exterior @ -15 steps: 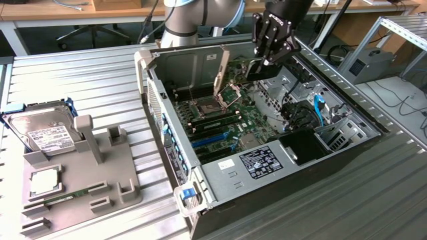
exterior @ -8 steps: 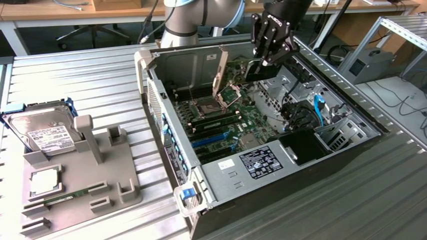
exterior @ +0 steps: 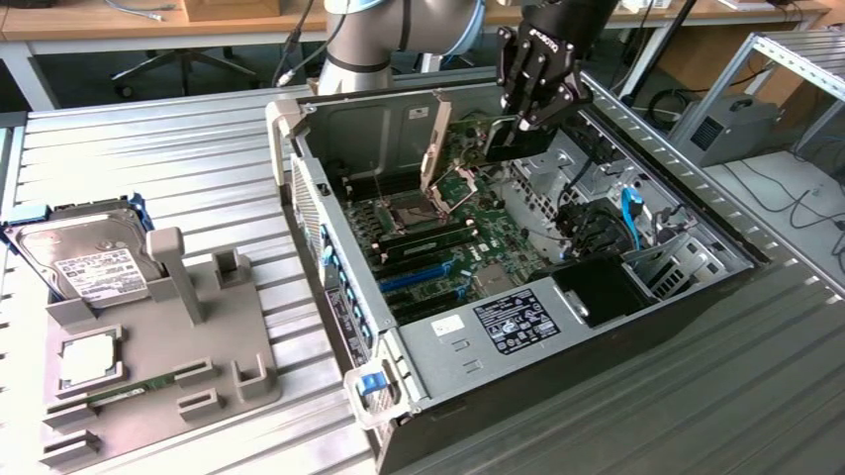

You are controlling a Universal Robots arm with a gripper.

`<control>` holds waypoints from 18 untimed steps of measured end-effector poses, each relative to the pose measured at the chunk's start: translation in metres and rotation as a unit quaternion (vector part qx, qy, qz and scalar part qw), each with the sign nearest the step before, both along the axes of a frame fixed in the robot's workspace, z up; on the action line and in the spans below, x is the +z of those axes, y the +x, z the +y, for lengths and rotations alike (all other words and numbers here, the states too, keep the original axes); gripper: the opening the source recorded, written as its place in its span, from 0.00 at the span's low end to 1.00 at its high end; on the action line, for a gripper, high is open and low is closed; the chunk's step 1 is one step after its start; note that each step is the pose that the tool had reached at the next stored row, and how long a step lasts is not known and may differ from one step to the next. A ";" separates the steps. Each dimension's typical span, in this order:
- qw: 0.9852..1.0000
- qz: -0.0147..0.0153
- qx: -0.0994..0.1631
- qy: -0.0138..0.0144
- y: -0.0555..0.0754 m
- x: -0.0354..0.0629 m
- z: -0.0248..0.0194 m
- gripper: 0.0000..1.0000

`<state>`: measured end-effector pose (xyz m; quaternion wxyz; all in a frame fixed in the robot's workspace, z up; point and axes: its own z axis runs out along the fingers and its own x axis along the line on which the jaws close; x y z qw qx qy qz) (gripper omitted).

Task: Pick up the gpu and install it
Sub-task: 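Insert the gpu into the slot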

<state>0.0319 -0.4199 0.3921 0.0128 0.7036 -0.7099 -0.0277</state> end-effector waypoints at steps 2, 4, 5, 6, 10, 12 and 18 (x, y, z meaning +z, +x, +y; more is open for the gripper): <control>1.000 0.000 0.000 0.000 0.000 -0.0009 0.0001 0.27; 1.000 0.000 0.000 0.000 0.000 -0.0027 0.0000 0.27; 1.000 0.000 0.000 0.000 0.000 -0.0036 0.0000 0.27; 1.000 0.000 0.000 0.000 0.000 -0.0045 0.0000 0.27; 1.000 0.000 0.000 0.000 -0.001 -0.0066 0.0000 0.27; 1.000 0.000 0.000 0.000 -0.001 -0.0072 0.0000 0.27; 1.000 0.000 0.000 0.000 -0.002 -0.0089 0.0000 0.27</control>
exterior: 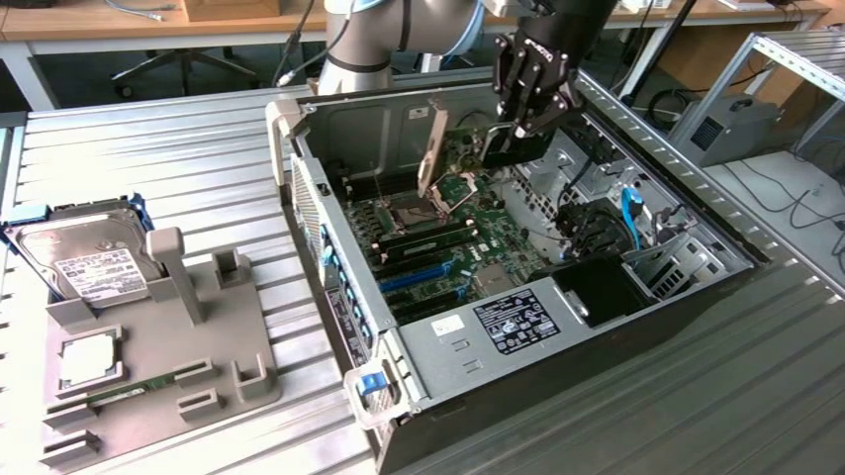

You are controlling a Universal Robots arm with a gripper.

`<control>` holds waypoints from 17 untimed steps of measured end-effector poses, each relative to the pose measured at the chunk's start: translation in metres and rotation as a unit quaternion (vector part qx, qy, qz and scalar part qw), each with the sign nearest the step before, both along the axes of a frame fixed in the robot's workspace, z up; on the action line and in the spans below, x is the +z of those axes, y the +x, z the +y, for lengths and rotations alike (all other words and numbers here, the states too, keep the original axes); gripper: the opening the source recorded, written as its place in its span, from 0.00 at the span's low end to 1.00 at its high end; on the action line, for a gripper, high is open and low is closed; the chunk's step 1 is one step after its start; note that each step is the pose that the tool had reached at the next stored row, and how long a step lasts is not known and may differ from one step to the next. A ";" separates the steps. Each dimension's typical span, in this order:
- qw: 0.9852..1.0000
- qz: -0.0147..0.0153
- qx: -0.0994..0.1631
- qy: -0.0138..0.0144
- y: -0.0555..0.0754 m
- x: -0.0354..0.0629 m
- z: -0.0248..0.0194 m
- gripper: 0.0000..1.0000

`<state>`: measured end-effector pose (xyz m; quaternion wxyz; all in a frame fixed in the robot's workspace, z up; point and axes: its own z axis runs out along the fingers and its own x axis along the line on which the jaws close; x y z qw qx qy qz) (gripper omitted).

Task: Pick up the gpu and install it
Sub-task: 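Insert the gpu into the slot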

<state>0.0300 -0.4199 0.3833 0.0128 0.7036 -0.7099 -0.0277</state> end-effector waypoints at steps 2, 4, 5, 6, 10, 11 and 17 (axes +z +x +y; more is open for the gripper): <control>1.000 0.000 0.000 0.000 -0.001 -0.0010 0.0000 0.27; 1.000 0.000 0.000 0.000 -0.001 -0.0021 0.0000 0.27; 1.000 0.000 0.000 0.000 -0.002 -0.0025 0.0000 0.27; 1.000 0.000 0.000 0.000 -0.002 -0.0031 0.0000 0.27; 1.000 0.000 0.000 0.000 -0.003 -0.0054 0.0000 0.27; 1.000 0.000 0.000 0.000 -0.004 -0.0059 0.0000 0.27; 1.000 0.000 0.000 0.000 -0.007 -0.0085 0.0000 0.27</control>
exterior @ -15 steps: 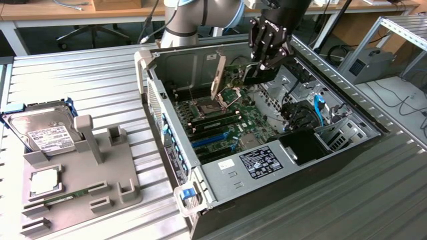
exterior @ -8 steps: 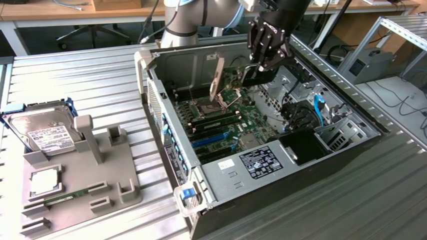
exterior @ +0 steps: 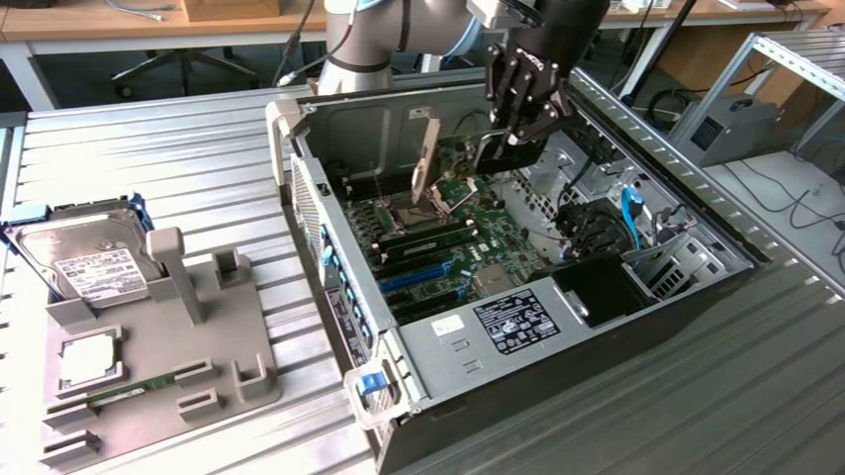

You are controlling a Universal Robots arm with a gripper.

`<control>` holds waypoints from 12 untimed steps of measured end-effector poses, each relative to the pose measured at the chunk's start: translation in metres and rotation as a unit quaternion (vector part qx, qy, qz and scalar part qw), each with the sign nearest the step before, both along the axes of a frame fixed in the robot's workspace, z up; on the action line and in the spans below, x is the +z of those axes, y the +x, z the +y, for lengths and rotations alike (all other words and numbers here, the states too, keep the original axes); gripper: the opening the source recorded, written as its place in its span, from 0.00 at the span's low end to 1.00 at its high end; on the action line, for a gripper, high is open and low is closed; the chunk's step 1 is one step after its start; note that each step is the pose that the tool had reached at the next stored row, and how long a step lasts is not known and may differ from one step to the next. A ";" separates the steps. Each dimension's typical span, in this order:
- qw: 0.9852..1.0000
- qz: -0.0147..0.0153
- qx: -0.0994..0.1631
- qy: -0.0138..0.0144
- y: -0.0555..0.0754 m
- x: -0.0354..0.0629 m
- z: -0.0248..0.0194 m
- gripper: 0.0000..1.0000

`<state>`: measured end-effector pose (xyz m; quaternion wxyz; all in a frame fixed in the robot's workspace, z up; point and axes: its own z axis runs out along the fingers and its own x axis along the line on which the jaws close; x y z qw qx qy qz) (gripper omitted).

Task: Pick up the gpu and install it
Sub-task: 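Insert the gpu into the slot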

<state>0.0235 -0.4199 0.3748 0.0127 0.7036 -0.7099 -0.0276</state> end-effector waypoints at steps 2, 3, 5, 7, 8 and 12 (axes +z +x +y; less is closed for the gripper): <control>1.000 0.000 0.000 0.000 -0.001 -0.0006 0.0000 0.27; 1.000 0.000 0.000 0.000 -0.001 -0.0010 0.0000 0.27; 1.000 0.000 0.000 0.000 -0.002 -0.0016 0.0000 0.27; 1.000 0.000 0.000 0.000 -0.003 -0.0021 0.0000 0.27; 1.000 0.000 0.000 0.000 -0.003 -0.0023 0.0000 0.27; 1.000 0.000 0.000 0.000 -0.006 -0.0028 0.0000 0.27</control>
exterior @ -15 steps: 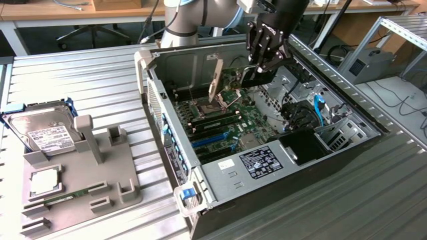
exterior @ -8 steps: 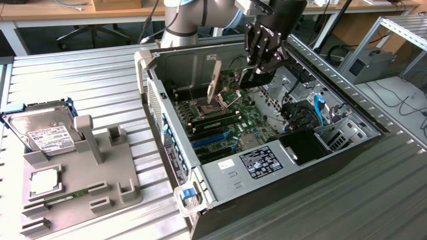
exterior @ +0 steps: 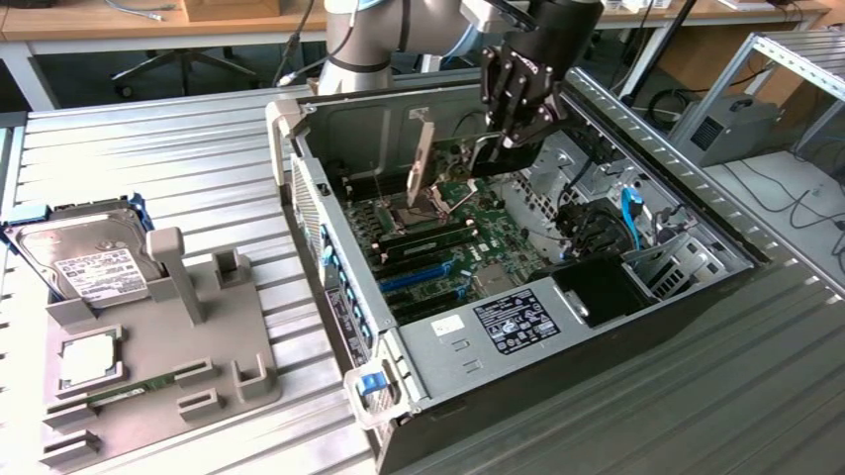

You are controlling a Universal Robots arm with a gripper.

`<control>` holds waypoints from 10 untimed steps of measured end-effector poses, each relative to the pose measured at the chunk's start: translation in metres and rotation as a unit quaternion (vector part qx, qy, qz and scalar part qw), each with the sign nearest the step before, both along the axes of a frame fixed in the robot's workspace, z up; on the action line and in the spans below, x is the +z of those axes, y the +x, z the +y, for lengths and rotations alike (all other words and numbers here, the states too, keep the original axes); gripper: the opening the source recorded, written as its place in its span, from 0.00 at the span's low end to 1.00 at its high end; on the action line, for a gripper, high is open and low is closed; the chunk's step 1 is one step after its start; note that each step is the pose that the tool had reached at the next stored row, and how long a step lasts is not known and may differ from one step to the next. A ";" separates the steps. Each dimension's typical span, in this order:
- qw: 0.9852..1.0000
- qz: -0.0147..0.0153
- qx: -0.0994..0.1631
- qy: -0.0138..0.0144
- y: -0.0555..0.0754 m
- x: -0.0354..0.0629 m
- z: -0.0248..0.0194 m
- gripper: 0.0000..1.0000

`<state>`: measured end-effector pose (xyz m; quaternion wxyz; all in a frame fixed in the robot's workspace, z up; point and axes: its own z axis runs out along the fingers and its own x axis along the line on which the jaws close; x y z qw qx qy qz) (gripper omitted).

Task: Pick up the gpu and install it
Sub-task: 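Insert the gpu into the slot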

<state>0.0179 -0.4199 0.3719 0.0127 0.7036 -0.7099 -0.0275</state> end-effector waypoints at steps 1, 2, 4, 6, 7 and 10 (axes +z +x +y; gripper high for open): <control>1.000 0.000 0.000 0.000 -0.001 -0.0001 0.0000 0.27; 1.000 0.000 0.000 0.000 -0.001 -0.0002 0.0000 0.27; 1.000 0.000 0.000 0.000 -0.002 -0.0004 0.0000 0.27; 1.000 0.000 0.000 0.000 -0.003 -0.0006 0.0000 0.27; 1.000 0.000 0.000 0.000 -0.003 -0.0007 0.0000 0.27; 1.000 0.000 0.000 0.000 -0.004 -0.0011 0.0000 0.27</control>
